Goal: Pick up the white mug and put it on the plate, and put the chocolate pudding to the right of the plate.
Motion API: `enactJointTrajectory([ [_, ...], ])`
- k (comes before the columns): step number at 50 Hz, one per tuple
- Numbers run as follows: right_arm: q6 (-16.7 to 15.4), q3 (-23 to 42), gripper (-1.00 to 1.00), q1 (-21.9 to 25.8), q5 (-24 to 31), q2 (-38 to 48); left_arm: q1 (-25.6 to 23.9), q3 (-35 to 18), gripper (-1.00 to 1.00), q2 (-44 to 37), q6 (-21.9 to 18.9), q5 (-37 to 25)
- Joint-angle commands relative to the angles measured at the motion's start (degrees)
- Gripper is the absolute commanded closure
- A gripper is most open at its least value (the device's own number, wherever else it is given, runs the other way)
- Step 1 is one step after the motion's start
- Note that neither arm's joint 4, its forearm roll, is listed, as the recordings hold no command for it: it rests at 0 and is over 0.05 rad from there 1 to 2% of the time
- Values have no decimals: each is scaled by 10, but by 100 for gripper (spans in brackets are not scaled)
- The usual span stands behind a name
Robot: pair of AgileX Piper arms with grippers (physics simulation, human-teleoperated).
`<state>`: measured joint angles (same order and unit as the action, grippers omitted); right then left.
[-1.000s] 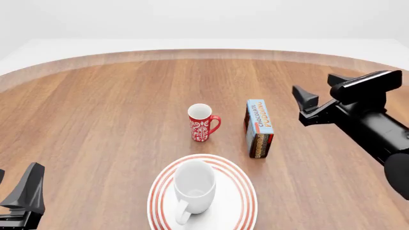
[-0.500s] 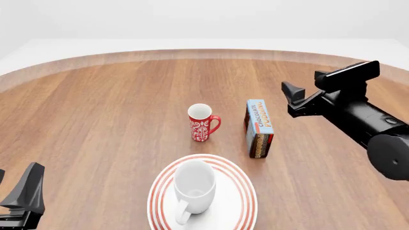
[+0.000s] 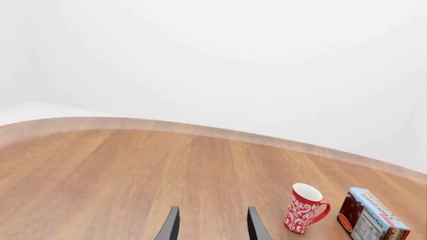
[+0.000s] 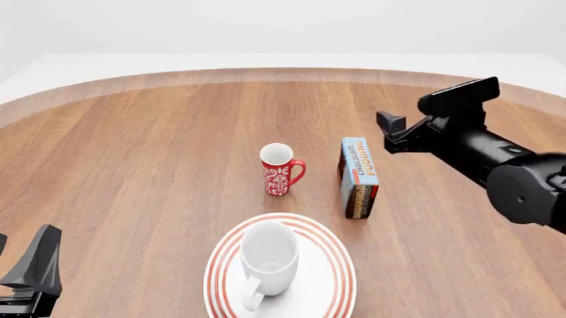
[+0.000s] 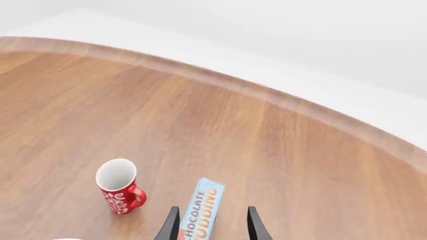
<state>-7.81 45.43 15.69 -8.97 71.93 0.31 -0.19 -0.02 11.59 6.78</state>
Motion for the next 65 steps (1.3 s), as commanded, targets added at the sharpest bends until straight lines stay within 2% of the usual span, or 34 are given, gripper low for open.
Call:
enactJointTrajectory([
  [1, 16, 21, -100, 4, 17, 24, -1, 0, -100, 0, 1, 0],
  [21, 54, 43, -100, 8, 40, 57, 0, 1, -100, 0, 5, 0],
  [22, 63, 46, -100, 9, 44, 62, 0, 1, -100, 0, 5, 0],
  [65, 118, 68, -100, -1, 46, 117, -4, 1, -100, 0, 10, -2],
])
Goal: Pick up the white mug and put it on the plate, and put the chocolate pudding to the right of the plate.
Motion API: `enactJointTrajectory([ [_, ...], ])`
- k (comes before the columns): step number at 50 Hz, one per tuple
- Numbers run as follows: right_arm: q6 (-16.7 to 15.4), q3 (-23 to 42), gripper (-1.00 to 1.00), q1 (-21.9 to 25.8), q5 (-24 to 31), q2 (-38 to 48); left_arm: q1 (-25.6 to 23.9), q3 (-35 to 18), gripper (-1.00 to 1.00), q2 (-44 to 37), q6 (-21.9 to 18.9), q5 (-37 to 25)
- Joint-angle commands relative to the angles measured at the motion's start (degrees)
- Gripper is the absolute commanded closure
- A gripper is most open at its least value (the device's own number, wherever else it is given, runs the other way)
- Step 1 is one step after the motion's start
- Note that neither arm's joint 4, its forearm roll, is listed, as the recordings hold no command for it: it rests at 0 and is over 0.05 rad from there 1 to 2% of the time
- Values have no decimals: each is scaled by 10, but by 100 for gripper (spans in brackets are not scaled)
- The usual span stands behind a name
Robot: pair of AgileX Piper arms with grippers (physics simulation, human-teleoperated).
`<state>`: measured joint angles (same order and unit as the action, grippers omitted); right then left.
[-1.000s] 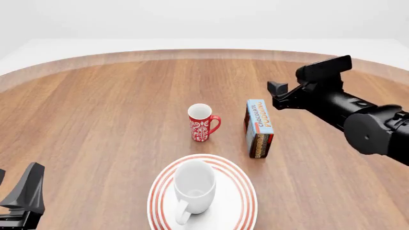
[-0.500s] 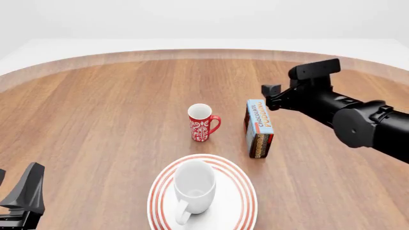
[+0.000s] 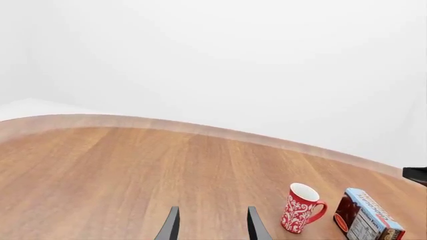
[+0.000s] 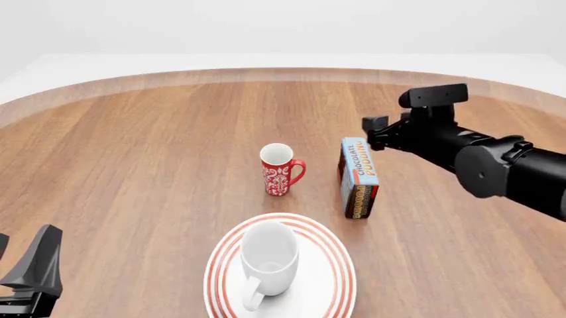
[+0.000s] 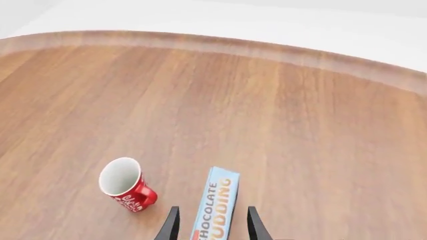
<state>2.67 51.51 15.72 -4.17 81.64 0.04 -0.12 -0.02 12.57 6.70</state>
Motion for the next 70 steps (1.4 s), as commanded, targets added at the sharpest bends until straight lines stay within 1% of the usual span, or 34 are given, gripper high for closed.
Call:
enactJointTrajectory([
  [1, 14, 7, -100, 0, -2, 21, -2, 0, -100, 0, 1, -1],
  [15, 27, 18, -100, 3, -3, 45, -1, 0, -100, 0, 2, -1],
  [46, 31, 37, -100, 1, -13, 95, -1, 0, -100, 0, 5, -2],
  [70, 34, 34, -100, -4, -25, 120, -2, 0, -100, 0, 6, -2],
])
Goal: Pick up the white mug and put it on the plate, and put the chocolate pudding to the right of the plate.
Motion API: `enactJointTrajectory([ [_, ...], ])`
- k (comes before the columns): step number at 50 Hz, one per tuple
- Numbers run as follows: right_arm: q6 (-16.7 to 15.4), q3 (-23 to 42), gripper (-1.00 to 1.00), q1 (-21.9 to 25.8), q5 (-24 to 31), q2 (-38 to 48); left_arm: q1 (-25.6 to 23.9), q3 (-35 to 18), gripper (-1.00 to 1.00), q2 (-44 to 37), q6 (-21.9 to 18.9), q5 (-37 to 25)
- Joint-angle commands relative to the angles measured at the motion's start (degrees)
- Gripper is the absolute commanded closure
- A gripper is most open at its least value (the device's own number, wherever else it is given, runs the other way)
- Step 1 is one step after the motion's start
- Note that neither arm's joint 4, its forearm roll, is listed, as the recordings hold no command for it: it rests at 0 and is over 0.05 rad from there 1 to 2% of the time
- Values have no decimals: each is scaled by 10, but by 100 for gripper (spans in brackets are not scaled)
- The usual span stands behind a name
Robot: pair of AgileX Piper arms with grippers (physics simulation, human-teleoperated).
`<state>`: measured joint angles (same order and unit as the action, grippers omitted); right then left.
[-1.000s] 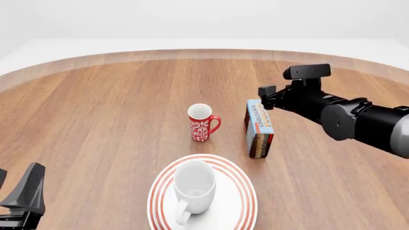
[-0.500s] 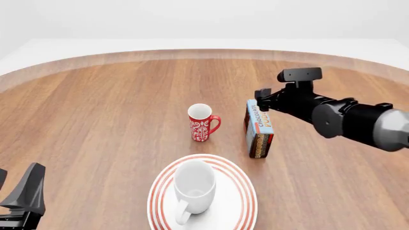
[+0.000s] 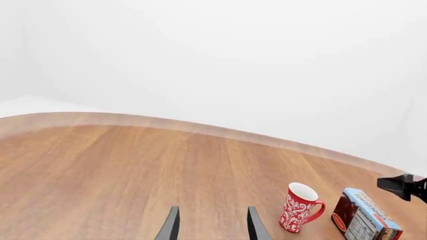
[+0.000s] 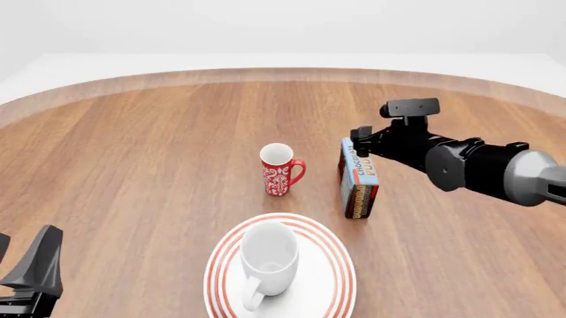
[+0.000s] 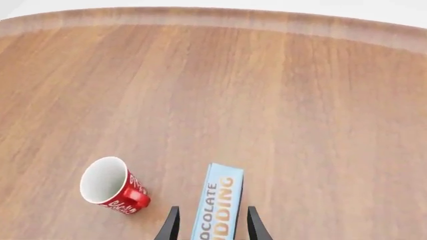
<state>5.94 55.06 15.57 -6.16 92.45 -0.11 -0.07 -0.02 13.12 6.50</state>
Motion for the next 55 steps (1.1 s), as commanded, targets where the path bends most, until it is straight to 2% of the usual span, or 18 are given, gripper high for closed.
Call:
enactJointTrajectory([
  [1, 1, -1, -100, -3, -5, 13, 0, 0, -100, 0, 1, 0],
  [55, 1, 12, -100, 5, -9, 68, 0, 0, -100, 0, 3, 0],
])
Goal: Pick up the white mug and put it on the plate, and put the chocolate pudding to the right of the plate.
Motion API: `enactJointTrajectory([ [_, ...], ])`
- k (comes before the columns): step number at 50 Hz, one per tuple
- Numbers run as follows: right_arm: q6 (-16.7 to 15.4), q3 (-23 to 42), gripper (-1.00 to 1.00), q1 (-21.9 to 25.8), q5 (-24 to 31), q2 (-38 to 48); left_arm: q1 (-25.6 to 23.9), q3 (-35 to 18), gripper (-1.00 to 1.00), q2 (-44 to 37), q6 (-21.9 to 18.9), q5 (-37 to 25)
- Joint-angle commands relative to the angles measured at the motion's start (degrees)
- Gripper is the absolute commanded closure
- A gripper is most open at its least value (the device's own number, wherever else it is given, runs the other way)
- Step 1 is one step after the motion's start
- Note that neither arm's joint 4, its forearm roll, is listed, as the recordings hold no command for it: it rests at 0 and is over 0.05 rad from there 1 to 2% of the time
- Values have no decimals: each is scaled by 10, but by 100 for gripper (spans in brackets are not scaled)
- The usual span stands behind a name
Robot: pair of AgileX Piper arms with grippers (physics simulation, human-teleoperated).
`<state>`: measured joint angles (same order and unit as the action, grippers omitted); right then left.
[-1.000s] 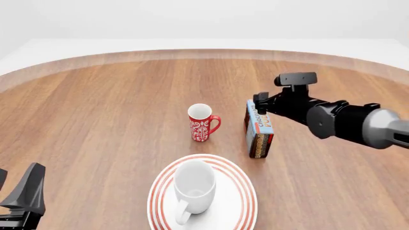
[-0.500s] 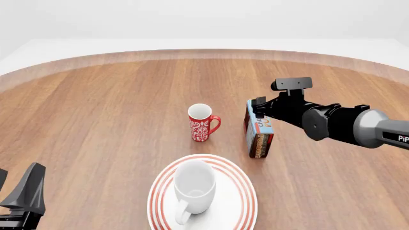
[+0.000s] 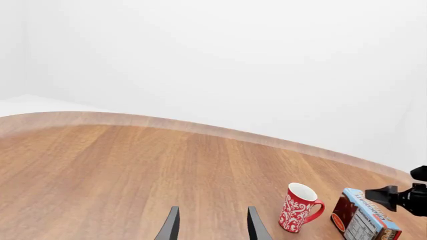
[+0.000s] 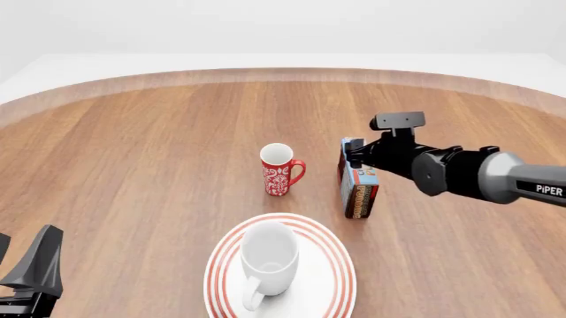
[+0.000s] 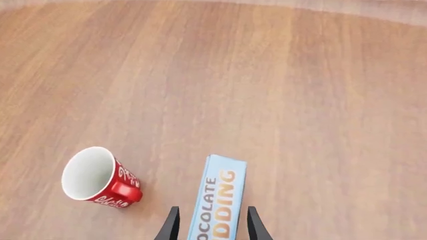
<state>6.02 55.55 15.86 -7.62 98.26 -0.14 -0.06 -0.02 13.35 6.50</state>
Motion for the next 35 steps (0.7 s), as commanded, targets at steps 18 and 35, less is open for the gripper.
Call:
enactJointTrajectory([
  [18, 9, 18, -100, 3, 17, 19, -1, 0, -100, 0, 0, -1],
  [35, 16, 22, -100, 1, 24, 25, -1, 0, -100, 0, -1, -1],
])
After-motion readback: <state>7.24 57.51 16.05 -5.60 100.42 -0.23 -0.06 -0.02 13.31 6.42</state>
